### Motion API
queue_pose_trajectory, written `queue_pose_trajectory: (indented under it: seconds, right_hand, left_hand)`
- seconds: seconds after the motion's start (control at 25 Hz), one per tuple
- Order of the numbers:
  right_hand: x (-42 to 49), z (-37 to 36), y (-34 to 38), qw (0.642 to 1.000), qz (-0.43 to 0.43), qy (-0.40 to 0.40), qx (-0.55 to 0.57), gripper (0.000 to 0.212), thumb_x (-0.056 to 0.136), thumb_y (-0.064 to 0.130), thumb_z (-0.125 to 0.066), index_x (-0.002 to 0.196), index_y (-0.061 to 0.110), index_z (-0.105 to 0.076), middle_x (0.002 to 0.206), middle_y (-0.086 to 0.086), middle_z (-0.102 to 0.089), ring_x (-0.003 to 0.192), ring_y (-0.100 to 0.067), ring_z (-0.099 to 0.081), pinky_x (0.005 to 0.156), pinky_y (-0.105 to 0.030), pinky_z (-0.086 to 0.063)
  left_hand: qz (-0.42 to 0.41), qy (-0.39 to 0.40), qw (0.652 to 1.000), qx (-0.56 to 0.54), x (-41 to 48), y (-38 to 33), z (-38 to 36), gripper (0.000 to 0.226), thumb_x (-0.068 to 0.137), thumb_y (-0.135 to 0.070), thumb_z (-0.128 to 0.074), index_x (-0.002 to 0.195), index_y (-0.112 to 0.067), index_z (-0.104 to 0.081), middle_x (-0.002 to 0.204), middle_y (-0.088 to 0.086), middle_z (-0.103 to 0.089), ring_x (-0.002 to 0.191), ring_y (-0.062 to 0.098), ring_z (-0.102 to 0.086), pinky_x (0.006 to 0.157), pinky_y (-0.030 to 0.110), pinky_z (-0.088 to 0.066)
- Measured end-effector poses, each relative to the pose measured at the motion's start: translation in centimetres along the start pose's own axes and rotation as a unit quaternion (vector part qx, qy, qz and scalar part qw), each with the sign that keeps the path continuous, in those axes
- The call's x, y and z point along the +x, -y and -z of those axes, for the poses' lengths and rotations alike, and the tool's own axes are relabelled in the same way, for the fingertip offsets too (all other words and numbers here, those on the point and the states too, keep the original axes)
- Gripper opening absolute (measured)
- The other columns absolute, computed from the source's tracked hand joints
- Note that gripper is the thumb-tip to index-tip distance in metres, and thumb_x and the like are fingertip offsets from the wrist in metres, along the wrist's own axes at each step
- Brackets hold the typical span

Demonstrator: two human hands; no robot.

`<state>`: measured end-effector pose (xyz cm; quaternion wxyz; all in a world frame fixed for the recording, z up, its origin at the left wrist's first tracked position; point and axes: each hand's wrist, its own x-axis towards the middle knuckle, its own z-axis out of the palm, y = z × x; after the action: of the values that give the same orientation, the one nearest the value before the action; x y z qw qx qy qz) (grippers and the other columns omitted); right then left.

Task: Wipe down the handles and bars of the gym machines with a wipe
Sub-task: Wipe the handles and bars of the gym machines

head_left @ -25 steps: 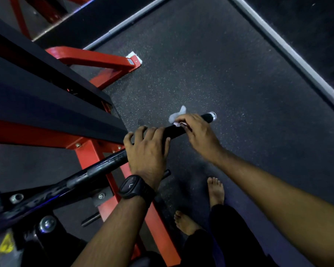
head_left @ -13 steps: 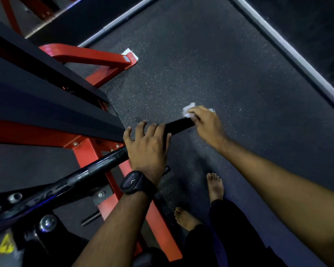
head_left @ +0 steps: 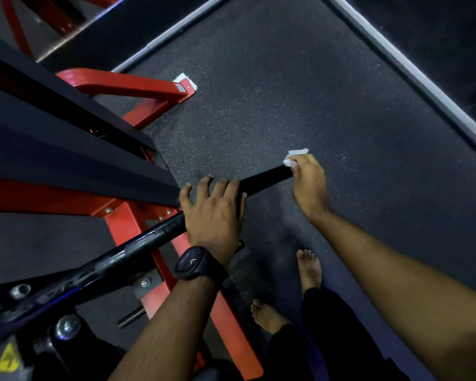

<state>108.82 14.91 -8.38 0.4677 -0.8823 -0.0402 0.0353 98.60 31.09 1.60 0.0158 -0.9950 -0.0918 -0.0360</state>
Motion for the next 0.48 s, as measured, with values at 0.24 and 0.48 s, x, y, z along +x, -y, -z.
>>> queue_pose_trajectory:
  seconds: [0.24, 0.48]
  right_hand:
    - [-2.3, -4.6, 3.2, 0.915, -0.322, -0.141, 0.2, 0.024, 0.098, 0.036, -0.047, 0.091, 0.013, -0.052, 0.089, -0.002, -0.058, 0.079, -0.015, -0.057, 0.072, -0.026, -0.049]
    - [-0.8, -4.6, 4.2, 0.82, -0.384, -0.117, 0.407, 0.033, 0.101, 0.027, -0.05, 0.072, 0.013, -0.05, 0.069, -0.005, -0.057, 0.064, -0.014, -0.056, 0.068, -0.03, -0.053]
  left_hand:
    - [0.002, 0.008, 1.0, 0.001, 0.3, -0.4, -0.4, 0.024, 0.096, -0.04, -0.053, 0.112, -0.026, -0.064, 0.109, -0.006, -0.067, 0.119, 0.026, -0.053, 0.104, 0.053, -0.03]
    - [0.013, 0.033, 0.999, -0.011, 1.9, -0.4, 0.4, 0.023, 0.095, -0.039, -0.054, 0.113, -0.028, -0.063, 0.109, -0.006, -0.067, 0.114, 0.024, -0.055, 0.101, 0.05, -0.032]
